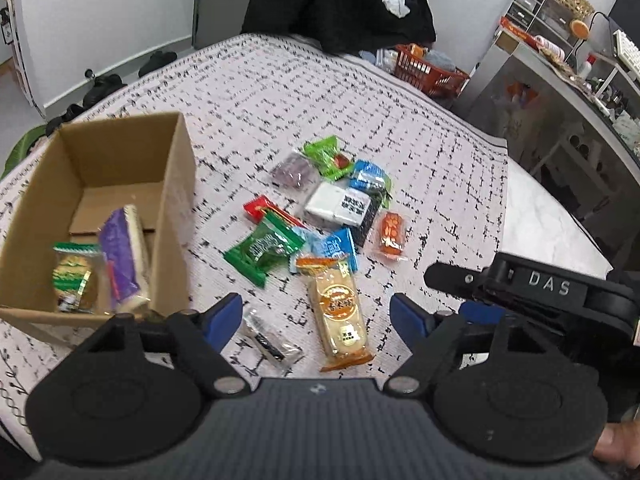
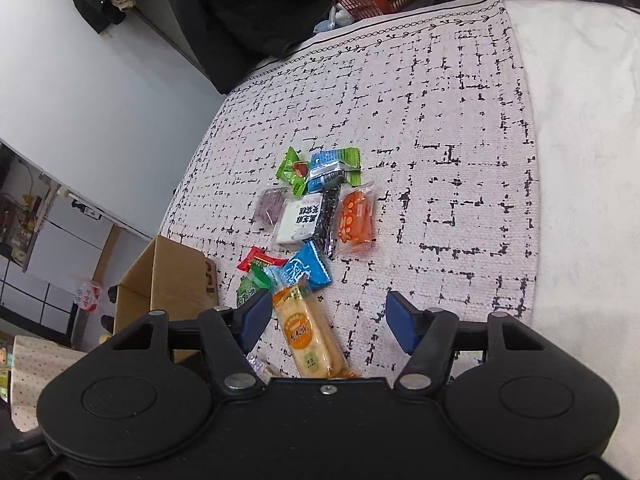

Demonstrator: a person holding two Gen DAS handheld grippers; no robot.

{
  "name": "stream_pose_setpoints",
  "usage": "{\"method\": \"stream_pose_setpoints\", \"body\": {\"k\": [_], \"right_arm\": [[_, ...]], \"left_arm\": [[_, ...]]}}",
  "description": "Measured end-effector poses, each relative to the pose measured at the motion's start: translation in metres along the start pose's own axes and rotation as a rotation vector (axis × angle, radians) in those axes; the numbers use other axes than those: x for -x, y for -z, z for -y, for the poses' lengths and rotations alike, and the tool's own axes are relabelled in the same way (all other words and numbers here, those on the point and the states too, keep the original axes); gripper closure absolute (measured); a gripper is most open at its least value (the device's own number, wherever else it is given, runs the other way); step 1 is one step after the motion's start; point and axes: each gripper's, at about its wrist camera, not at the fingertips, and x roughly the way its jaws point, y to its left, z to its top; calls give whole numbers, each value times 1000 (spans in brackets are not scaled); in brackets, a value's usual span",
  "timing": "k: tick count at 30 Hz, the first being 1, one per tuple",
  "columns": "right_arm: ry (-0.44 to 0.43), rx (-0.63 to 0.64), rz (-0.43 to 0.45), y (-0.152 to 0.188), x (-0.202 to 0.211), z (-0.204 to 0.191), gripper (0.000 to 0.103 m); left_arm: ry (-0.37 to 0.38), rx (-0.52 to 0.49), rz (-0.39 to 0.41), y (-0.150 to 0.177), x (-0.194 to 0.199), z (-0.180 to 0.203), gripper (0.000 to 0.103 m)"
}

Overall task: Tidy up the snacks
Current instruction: 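Move both tools back over the snack pile and grasp the orange-wrapped biscuit with the left tool, then grasp the red-orange candy pack with the right tool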

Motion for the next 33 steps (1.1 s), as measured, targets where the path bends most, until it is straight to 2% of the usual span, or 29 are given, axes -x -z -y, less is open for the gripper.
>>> {"method": "stream_pose_setpoints", "body": {"k": [20,23,24,25,33], "right_arm": [[-44,-33,-43,-23,-44,26,43],[-51,-41,-51,-25,-51,30,44],[-53,-43,-54,-26,-54,31,45],[-52,-46,-58,-27,-58,31,45],[-49,-55,-67,-36,-77,32,45]], "left_arm": [[-35,150,-125,0,-90,11,44],[-37,173,-148,1,-102,10,56],[-38,180,-155,1,-106,9,66],[-40,191,-155,1,-107,9,69],[-60,188,-126,-8,-99,12,69]]}}
